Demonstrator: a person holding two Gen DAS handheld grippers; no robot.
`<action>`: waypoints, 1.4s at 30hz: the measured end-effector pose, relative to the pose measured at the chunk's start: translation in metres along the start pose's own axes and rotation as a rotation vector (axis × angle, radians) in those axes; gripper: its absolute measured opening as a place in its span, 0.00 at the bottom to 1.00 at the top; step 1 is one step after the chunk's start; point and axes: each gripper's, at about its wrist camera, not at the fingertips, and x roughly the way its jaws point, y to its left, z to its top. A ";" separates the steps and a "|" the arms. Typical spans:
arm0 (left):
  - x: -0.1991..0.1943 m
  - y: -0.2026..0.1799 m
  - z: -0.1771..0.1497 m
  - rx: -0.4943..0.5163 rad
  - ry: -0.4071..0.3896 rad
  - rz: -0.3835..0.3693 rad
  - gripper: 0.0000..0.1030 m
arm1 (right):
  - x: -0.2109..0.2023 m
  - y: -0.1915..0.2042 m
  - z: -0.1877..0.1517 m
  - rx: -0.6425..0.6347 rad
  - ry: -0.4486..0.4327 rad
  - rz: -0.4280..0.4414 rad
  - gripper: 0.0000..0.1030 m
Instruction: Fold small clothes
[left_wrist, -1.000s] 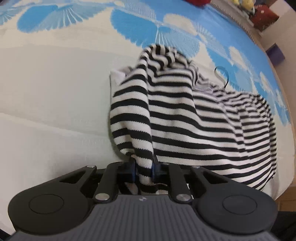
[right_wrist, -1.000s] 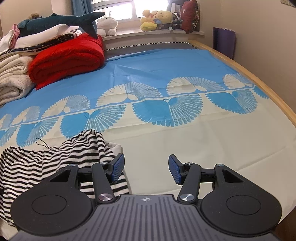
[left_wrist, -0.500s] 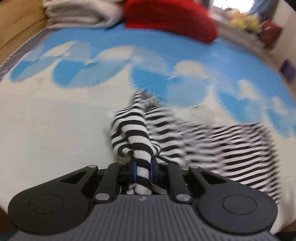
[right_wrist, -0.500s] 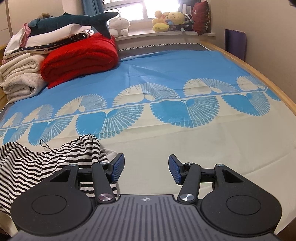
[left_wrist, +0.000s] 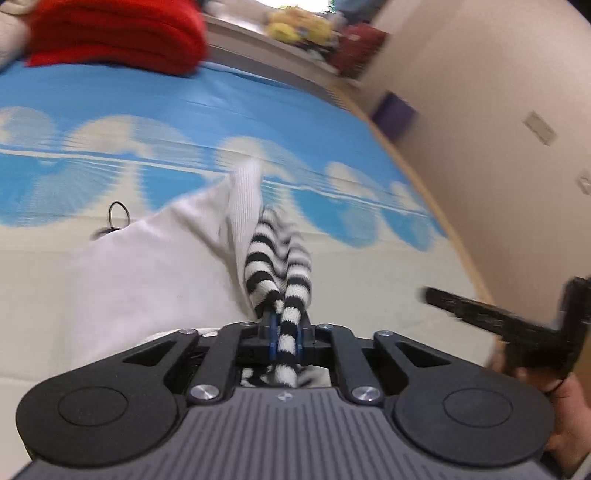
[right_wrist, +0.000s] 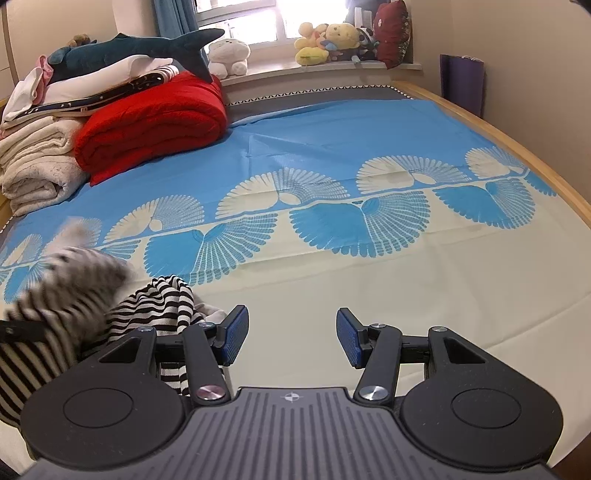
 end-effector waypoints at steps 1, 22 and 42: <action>0.009 -0.009 -0.001 -0.014 0.008 -0.057 0.08 | 0.000 0.000 0.000 0.002 0.001 -0.001 0.53; -0.067 0.091 -0.004 -0.062 0.033 0.235 0.31 | 0.047 0.091 -0.023 0.006 0.312 0.365 0.53; -0.044 0.044 -0.027 0.177 0.196 0.077 0.31 | -0.011 0.002 -0.015 0.052 0.184 0.322 0.05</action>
